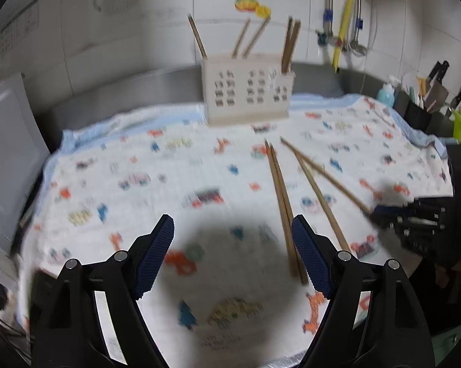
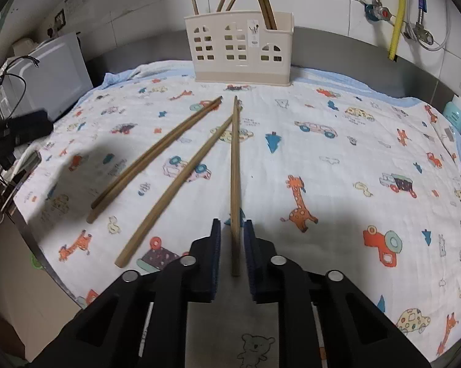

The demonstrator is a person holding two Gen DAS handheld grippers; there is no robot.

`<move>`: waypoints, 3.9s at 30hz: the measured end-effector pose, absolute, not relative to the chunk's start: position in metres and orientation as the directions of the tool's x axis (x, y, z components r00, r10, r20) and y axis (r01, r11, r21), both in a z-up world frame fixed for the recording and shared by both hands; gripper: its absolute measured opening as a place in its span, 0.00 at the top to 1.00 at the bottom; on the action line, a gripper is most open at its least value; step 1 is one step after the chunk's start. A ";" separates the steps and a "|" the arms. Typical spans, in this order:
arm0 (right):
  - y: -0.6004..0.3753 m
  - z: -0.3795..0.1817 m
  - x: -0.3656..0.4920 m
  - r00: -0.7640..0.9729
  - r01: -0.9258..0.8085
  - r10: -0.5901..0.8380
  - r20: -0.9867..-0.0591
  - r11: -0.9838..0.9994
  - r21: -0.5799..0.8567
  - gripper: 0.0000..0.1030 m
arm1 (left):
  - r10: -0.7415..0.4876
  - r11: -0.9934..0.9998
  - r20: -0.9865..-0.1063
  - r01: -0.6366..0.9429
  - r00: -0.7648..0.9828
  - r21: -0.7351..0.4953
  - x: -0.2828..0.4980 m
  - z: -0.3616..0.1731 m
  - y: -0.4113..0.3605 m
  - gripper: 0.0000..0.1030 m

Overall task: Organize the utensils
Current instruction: 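Move both open tools back over the remaining chopsticks on the cloth, then close the right tool on a chopstick while the left tool aligns over another, then grasp a chopstick with the left tool while the right tool lifts its chopstick, then carry both chopsticks up and lower them into the cream holder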

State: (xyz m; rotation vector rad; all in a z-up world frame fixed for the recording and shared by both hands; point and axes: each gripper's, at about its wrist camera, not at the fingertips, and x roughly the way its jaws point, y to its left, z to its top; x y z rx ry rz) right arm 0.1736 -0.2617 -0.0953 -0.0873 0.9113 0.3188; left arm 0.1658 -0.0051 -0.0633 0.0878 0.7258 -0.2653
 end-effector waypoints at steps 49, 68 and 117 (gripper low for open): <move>-0.267 -0.102 0.178 0.585 -0.274 0.234 -0.777 0.958 0.083 0.92 | -0.119 0.985 -0.775 0.173 0.620 -0.013 0.211 -0.129 -0.031 0.49; -0.268 -0.089 0.174 0.621 -0.275 0.231 -0.749 0.959 0.068 0.94 | -0.231 0.963 -0.739 0.259 0.632 -0.079 0.207 -0.130 -0.027 0.73; -0.264 0.084 0.267 0.746 -0.366 0.295 -0.598 0.931 0.003 0.94 | -0.385 0.902 -0.542 0.427 0.747 -0.053 0.230 -0.003 -0.030 0.95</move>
